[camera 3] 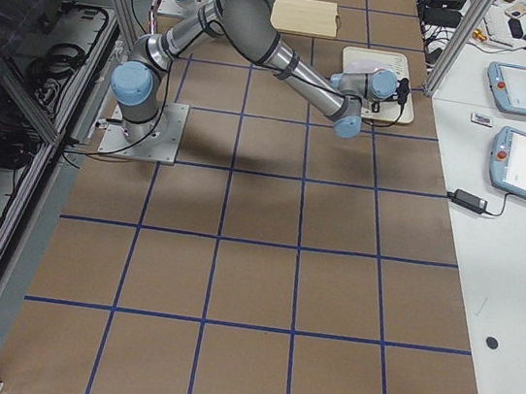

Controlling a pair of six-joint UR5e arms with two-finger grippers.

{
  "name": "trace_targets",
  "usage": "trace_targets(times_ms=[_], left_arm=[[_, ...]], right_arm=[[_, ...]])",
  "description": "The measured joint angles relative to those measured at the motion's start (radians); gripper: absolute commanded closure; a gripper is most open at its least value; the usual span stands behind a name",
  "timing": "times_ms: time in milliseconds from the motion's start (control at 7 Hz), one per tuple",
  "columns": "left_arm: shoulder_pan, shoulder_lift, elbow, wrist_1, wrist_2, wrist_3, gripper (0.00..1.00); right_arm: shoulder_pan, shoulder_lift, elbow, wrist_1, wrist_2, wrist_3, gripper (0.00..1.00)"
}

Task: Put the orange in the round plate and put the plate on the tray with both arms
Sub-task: 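Adjust the plate on the tray with the right gripper, then open the right gripper and lift it away from the plate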

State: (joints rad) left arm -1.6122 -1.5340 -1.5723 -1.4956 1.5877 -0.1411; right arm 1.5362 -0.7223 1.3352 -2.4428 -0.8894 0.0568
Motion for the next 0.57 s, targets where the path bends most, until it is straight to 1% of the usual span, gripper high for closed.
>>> trace_targets(times_ms=[143,286,429,571], left_arm=[[0.0,0.0,0.0,0.0,0.0,0.0,0.0],[0.0,0.0,0.0,0.0,0.0,0.0,0.0],[0.0,0.0,0.0,0.0,0.0,0.0,0.0],[0.0,0.0,0.0,0.0,0.0,0.0,0.0]], right_arm=[[-0.002,-0.032,0.002,0.005,-0.015,0.003,0.0],[-0.004,-0.083,0.006,0.038,-0.065,0.003,0.0],[-0.005,-0.16,0.009,0.132,-0.153,0.0,0.0],[-0.006,-0.241,0.011,0.258,-0.244,-0.001,0.0]])
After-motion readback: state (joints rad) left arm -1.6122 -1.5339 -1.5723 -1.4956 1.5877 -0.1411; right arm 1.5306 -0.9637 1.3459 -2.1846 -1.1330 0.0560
